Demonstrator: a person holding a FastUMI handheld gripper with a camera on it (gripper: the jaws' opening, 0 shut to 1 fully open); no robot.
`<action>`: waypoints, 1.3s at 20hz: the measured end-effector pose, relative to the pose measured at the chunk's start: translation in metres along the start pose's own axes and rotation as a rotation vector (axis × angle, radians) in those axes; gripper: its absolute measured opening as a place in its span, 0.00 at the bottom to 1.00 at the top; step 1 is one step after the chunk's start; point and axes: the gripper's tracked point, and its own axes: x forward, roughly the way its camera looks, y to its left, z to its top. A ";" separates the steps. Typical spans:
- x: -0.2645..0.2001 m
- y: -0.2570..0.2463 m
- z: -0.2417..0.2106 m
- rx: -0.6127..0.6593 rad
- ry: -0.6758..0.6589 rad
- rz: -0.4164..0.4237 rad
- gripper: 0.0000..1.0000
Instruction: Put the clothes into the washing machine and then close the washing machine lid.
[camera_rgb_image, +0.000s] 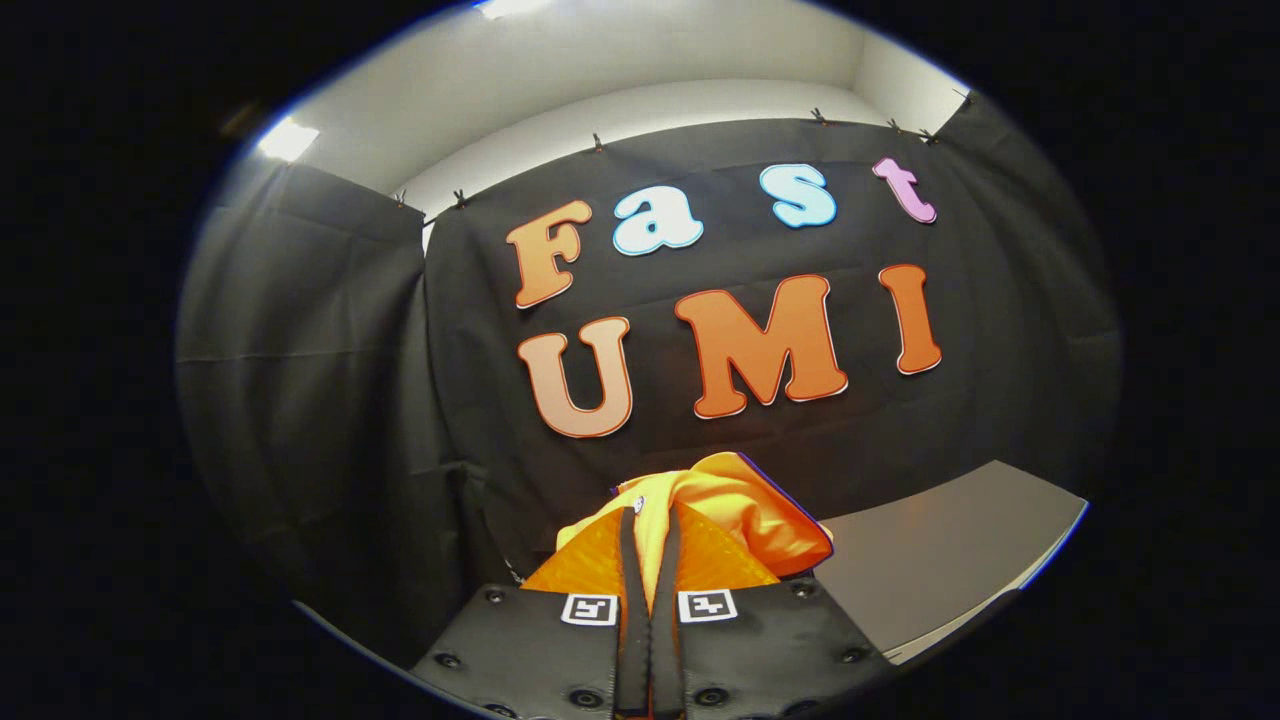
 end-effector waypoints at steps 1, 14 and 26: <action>0.000 0.007 0.001 -0.013 -0.006 -0.017 0.09; 0.067 0.087 -0.079 -0.013 0.083 -0.006 0.09; 0.130 0.057 -0.310 -0.031 0.450 -0.026 0.09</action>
